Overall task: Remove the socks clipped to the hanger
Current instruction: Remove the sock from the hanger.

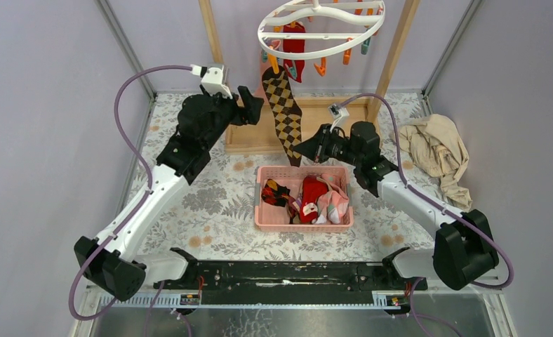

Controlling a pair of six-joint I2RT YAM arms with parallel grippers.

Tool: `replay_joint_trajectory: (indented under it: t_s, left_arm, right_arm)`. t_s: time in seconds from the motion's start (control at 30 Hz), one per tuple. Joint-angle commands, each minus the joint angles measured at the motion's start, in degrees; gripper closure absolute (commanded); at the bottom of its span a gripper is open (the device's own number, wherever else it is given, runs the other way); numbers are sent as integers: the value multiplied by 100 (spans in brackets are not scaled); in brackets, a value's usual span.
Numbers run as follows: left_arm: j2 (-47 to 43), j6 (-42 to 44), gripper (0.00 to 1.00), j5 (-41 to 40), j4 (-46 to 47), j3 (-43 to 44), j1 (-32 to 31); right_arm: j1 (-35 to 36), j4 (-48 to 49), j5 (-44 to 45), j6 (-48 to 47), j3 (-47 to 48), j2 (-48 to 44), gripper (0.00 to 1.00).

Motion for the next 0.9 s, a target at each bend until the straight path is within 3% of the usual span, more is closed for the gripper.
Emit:
replay_joint_trajectory:
  t_s: [0.0, 0.27, 0.5, 0.87]
  left_arm:
    - [231, 73, 17, 996, 908, 184, 312]
    - [625, -863, 17, 2880, 2336, 2, 1337]
    - [1287, -1357, 19, 4245, 3386, 402, 1664]
    - [1940, -1612, 20, 4546, 3981, 730, 1688]
  right_arm:
    - [-2, -523, -201, -237, 503, -300, 100]
    - [-2, -814, -265, -329, 632, -391, 100]
    - [-4, -833, -284, -342, 646, -357, 100]
    - [-10, -865, -301, -343, 666, -341, 100]
